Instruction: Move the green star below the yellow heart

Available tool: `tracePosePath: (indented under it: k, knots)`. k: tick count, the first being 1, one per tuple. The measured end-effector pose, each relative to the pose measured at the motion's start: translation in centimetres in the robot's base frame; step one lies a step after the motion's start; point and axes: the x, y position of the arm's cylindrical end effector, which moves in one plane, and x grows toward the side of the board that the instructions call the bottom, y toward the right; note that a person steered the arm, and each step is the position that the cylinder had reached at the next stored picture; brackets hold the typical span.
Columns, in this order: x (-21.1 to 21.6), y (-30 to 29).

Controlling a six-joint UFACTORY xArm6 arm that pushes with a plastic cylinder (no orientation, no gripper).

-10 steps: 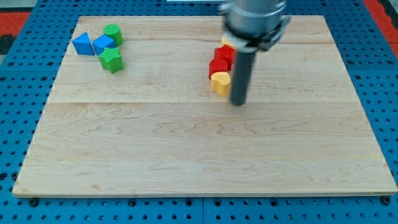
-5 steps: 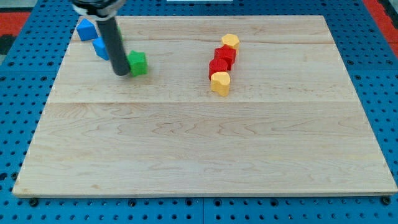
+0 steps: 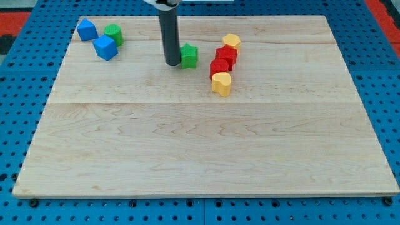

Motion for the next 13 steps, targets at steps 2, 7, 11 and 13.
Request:
tracePosePath:
  k: [2,7,11,13]
  knots:
    - [-6.0,4.2]
    - [15.3,-5.8]
    - [12.5,-0.2]
    - [14.2,5.0]
